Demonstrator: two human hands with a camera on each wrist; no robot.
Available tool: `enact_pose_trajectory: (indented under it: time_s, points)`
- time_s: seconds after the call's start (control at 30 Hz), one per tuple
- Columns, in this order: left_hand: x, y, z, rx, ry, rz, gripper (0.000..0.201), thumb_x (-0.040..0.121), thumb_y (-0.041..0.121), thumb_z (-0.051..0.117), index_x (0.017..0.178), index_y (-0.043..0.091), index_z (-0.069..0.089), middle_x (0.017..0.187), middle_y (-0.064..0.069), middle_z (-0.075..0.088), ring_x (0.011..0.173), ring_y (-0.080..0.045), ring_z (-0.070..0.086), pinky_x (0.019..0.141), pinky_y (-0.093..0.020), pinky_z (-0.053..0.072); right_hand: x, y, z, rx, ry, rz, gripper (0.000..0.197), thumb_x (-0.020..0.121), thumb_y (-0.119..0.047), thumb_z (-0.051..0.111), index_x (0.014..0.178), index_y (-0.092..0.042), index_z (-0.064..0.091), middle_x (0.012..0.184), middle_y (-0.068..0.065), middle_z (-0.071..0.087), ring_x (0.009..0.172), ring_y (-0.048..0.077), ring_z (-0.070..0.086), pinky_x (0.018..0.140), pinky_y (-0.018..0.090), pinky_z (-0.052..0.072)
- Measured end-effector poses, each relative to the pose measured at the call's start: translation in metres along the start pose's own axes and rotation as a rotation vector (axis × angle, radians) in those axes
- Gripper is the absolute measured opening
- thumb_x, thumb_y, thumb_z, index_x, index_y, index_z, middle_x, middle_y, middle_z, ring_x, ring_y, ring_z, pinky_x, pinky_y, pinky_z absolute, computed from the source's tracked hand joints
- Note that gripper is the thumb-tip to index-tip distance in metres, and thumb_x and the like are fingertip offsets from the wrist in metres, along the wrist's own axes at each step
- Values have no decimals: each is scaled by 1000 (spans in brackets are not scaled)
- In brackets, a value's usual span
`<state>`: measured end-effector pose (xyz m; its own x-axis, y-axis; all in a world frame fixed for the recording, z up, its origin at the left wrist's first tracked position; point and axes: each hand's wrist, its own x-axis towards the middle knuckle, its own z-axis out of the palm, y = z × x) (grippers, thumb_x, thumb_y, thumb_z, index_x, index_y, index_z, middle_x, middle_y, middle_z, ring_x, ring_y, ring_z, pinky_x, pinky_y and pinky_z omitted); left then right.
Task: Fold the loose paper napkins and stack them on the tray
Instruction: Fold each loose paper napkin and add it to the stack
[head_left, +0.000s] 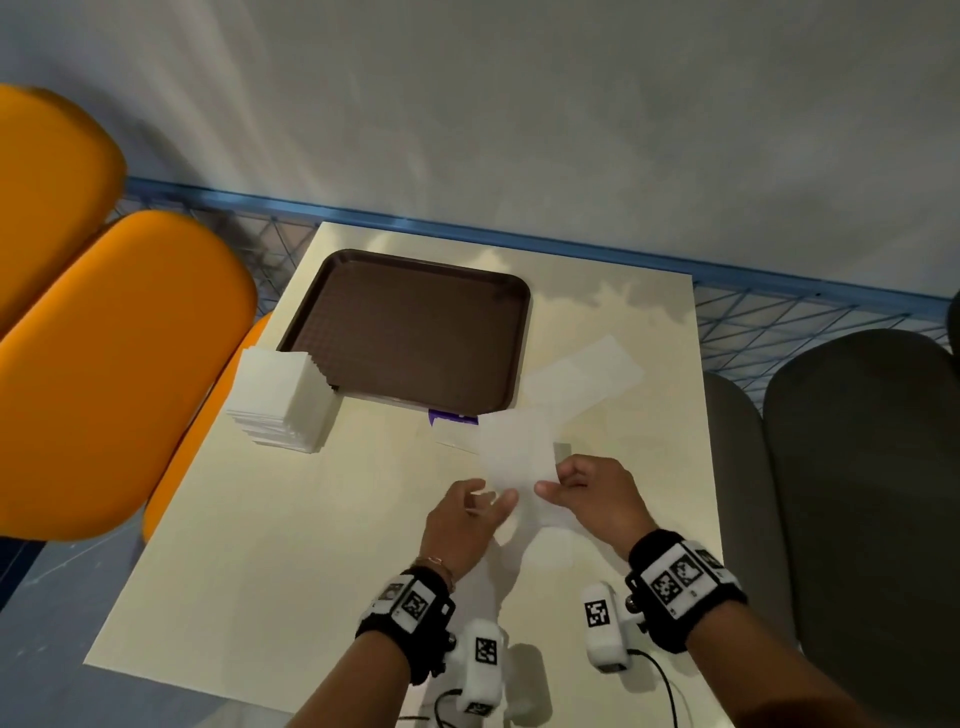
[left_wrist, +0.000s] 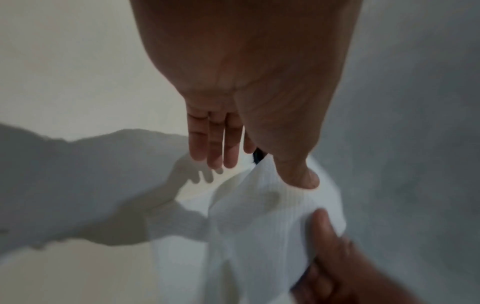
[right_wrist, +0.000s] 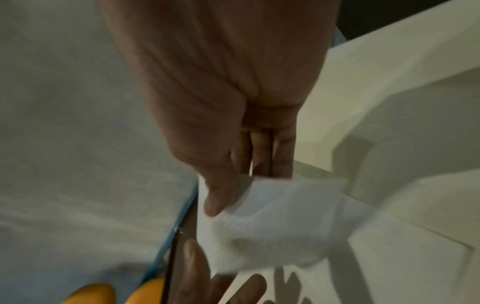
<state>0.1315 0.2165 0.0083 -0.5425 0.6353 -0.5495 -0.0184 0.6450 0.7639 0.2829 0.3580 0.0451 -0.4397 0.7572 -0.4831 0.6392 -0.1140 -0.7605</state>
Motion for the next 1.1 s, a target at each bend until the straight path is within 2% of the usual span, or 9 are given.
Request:
enact_pose_trajectory:
  time_s: [0.07, 0.2, 0.33, 0.47, 0.6, 0.7, 0.83, 0.97, 1.1]
  points:
    - [-6, 13, -16, -198, -53, 12, 82, 73, 69, 81, 141, 30, 53, 108, 6, 72, 97, -8, 71, 94, -34, 57, -10, -12, -11, 78, -106, -42, 36, 79, -30, 93, 74, -10, 63, 68, -3, 63, 65, 14, 53, 70, 28, 45]
    - [-31, 43, -43, -540, -128, 91, 69, 88, 16, 84, 144, 37, 49, 108, -19, 76, 94, -18, 72, 97, -37, 58, -31, -42, -26, 163, -169, -107, 41, 85, -28, 89, 91, 4, 64, 74, 10, 68, 70, 19, 58, 75, 37, 50]
    - [-54, 64, -58, -566, -113, 211, 52, 87, 3, 81, 131, 29, 70, 92, -17, 69, 83, -19, 65, 82, -29, 60, -55, -71, -34, 213, -134, -150, 22, 85, -16, 89, 100, -8, 76, 89, 14, 81, 82, 27, 78, 90, 49, 61]
    - [-71, 74, -66, -528, -52, 264, 32, 83, -1, 84, 110, 16, 82, 88, -8, 69, 76, -12, 63, 76, -22, 56, -72, -91, -38, 112, -75, -232, 55, 78, -16, 94, 125, -30, 68, 90, -1, 81, 82, 21, 78, 85, 40, 64]
    - [-83, 75, -81, -496, -60, 299, 40, 74, 2, 91, 109, 21, 83, 86, -19, 67, 80, -17, 62, 84, -31, 61, -87, -101, -42, -7, -71, -431, 74, 79, -11, 92, 138, -45, 61, 90, -8, 77, 80, 12, 73, 81, 22, 59]
    - [-92, 76, -91, -438, -52, 326, 46, 68, 4, 95, 108, 23, 83, 96, -30, 68, 80, -23, 61, 89, -45, 63, -89, -108, -40, -219, -54, -565, 53, 80, -14, 92, 123, -40, 75, 93, -21, 73, 83, 7, 69, 82, 17, 55]
    - [-100, 73, -103, -340, -29, 348, 44, 69, 9, 97, 105, 29, 84, 103, -28, 71, 81, -23, 64, 89, -53, 62, -90, -119, -30, -399, -19, -703, 32, 83, -18, 90, 111, -28, 79, 101, -13, 72, 84, 6, 66, 79, 16, 52]
    - [-110, 73, -127, -282, -105, 363, 33, 73, 37, 92, 104, 31, 83, 88, -6, 67, 79, -16, 59, 80, -29, 57, -92, -130, -20, -447, 55, -856, 20, 82, -18, 91, 94, -30, 80, 92, -16, 67, 79, 7, 60, 73, 20, 51]
    - [-103, 74, -155, -341, -49, 198, 61, 74, 78, 69, 116, 35, 75, 108, 10, 73, 99, -14, 67, 88, -30, 57, -104, -148, -12, -460, 83, -988, 28, 76, -11, 93, 87, -34, 80, 92, -14, 65, 86, 8, 59, 74, 26, 50]
